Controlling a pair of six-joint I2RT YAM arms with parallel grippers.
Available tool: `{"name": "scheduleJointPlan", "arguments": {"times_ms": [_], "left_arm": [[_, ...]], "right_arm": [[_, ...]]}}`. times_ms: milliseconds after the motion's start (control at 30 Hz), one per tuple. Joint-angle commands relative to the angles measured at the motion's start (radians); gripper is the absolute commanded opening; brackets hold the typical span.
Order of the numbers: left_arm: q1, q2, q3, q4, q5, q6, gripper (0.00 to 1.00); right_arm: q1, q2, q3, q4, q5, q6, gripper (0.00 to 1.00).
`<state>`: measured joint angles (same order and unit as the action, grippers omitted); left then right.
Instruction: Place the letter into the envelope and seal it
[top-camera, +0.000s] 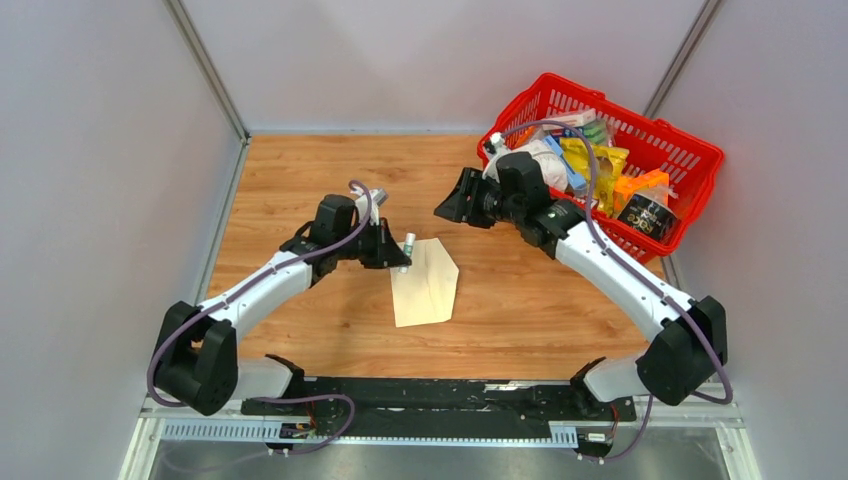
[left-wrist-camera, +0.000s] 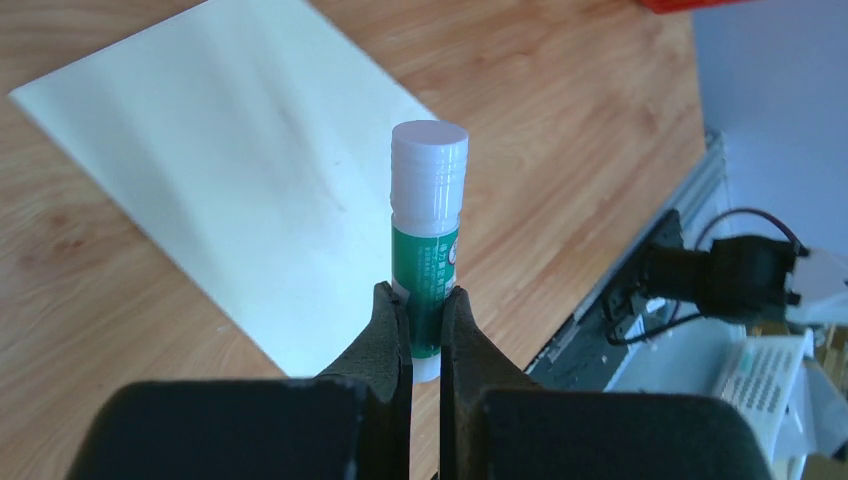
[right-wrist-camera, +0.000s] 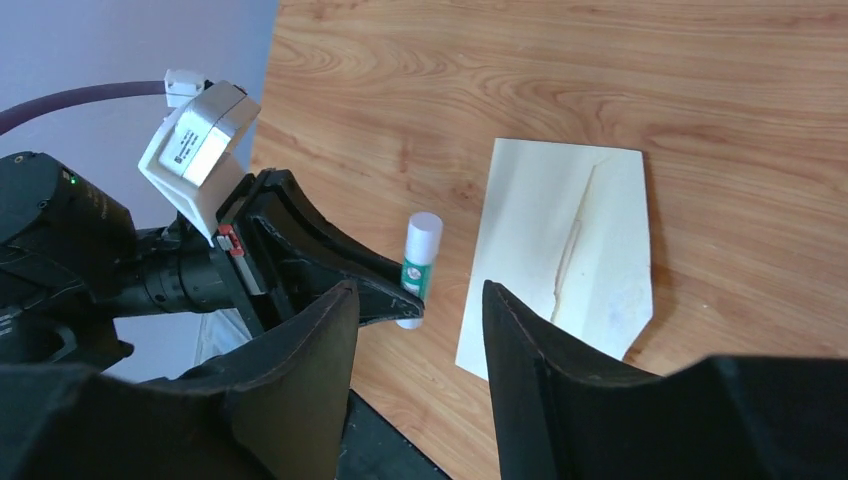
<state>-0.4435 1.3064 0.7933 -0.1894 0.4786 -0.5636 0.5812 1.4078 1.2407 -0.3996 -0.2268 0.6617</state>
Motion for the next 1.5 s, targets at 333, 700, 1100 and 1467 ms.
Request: {"name": "scheduleJointPlan", "arguments": {"times_ms": [333,700,1100,1467], "left_arm": [[-0.032,-0.052,0.047,0.232,0.313,0.105,0.00],[-0.034,-0.064,0.049,0.225,0.296,0.105,0.00],[-0.034,-0.079,0.044,0.219,0.250,0.100,0.00],[-0.034,-0.084,0.006,0.220,0.218,0.077,0.00]], "right_arm": [[0.091,0.002,0.048,0.021,0.139,0.007,0.54],[0.170,0.075,0.101,-0.028,0.225,-0.019,0.57],[0.203,0.109,0.105,-0.048,0.271,-0.004,0.53],[0.209,0.134,0.120,-0.050,0.257,0.019,0.26]]}}
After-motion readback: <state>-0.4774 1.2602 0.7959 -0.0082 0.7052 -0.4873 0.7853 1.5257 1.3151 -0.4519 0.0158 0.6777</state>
